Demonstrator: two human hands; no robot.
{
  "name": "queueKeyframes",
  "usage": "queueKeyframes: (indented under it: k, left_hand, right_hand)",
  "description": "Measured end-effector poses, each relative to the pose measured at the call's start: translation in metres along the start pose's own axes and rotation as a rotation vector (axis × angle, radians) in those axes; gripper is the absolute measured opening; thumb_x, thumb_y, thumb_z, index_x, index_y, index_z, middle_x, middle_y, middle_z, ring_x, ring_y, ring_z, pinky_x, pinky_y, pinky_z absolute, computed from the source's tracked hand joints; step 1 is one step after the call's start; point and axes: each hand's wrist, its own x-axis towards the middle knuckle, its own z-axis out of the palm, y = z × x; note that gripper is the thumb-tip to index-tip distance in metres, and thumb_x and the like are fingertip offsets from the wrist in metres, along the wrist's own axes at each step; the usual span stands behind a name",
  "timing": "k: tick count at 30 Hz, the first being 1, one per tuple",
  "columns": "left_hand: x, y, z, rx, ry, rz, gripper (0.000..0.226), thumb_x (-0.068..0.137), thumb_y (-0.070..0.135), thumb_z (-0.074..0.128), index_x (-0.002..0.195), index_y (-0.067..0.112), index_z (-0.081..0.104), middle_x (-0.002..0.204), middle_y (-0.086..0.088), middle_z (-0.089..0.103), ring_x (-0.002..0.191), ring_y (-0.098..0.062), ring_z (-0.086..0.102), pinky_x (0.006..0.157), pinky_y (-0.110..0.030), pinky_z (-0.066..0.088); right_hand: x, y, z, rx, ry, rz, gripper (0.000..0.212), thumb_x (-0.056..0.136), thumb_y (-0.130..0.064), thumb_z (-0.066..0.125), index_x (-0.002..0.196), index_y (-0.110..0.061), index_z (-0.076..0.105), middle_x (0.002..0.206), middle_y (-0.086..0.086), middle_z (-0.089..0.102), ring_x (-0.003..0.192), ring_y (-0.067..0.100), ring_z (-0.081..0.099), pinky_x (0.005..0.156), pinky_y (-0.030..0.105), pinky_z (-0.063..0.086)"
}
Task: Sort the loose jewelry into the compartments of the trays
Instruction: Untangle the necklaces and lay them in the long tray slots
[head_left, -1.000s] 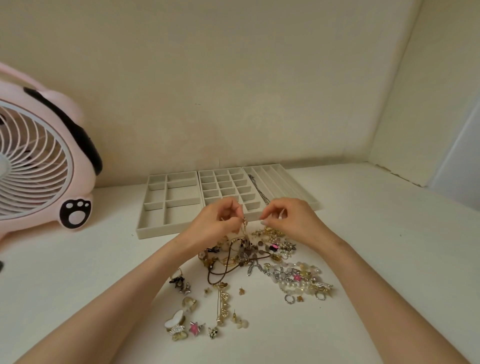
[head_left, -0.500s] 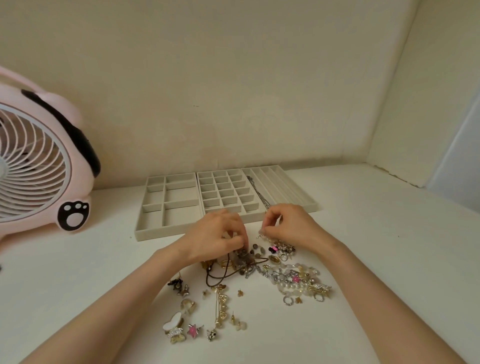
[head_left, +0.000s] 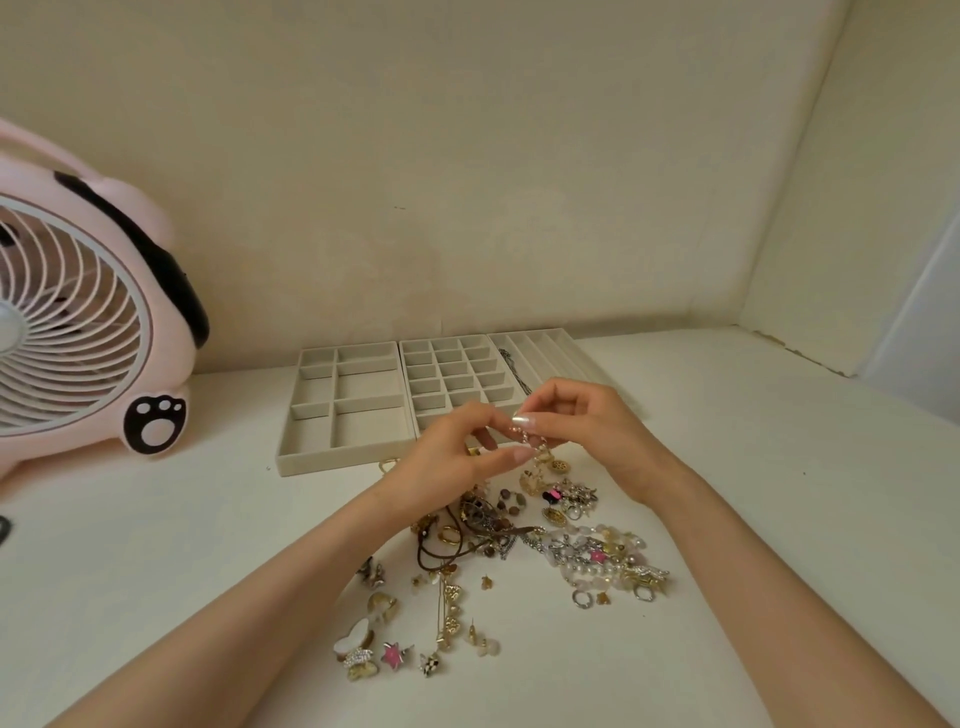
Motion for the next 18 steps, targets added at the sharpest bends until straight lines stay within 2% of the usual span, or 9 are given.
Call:
queueKeyframes:
  k: [3, 6, 9, 13, 18]
  left_hand:
    - [-0.002, 0.003, -0.001, -0.155, -0.017, -0.041, 0.007, 0.085, 0.027, 0.065, 0.082, 0.021, 0.063, 0.079, 0.012, 0.058, 0.064, 0.004, 0.050, 0.067, -0.020, 0.038]
    - [-0.002, 0.007, -0.004, -0.299, -0.008, -0.071, 0.008, 0.089, 0.017, 0.059, 0.081, 0.017, 0.059, 0.079, 0.011, 0.062, 0.081, -0.003, 0.057, 0.082, -0.027, 0.043]
    - [-0.001, 0.009, -0.008, -0.490, 0.048, -0.101, 0.012, 0.092, 0.010, 0.051, 0.081, 0.013, 0.055, 0.085, 0.001, 0.067, 0.092, -0.014, 0.064, 0.088, -0.034, 0.047]
    - [0.001, 0.011, -0.012, -0.721, 0.095, -0.139, 0.018, 0.096, 0.007, 0.040, 0.081, 0.011, 0.048, 0.093, -0.010, 0.070, 0.095, -0.027, 0.068, 0.087, -0.035, 0.054]
    - [0.001, 0.010, -0.014, -0.764, 0.117, -0.137, 0.019, 0.097, 0.006, 0.035, 0.081, 0.011, 0.045, 0.094, -0.017, 0.070, 0.093, -0.030, 0.067, 0.084, -0.036, 0.055]
  right_hand:
    - [-0.001, 0.000, 0.002, 0.033, -0.025, -0.009, 0.012, 0.080, -0.009, 0.070, 0.092, -0.008, 0.067, 0.082, 0.012, 0.067, 0.071, 0.018, 0.061, 0.069, 0.028, 0.051]
    - [-0.001, -0.001, 0.003, 0.069, -0.030, 0.002, 0.015, 0.081, -0.010, 0.070, 0.096, -0.009, 0.067, 0.074, 0.002, 0.066, 0.054, 0.012, 0.053, 0.055, 0.023, 0.047]
    - [-0.002, -0.002, 0.001, 0.078, -0.019, 0.007, 0.017, 0.080, -0.009, 0.069, 0.097, -0.009, 0.067, 0.072, 0.001, 0.063, 0.052, 0.010, 0.051, 0.048, 0.019, 0.042]
    - [-0.002, -0.003, -0.002, 0.053, -0.014, 0.014, 0.024, 0.080, 0.007, 0.065, 0.096, -0.009, 0.068, 0.086, 0.003, 0.066, 0.065, 0.006, 0.060, 0.053, 0.021, 0.050]
    - [-0.002, -0.003, -0.004, 0.078, 0.080, 0.036, 0.027, 0.076, 0.013, 0.066, 0.090, -0.010, 0.070, 0.081, 0.007, 0.069, 0.070, 0.016, 0.069, 0.059, 0.031, 0.060]
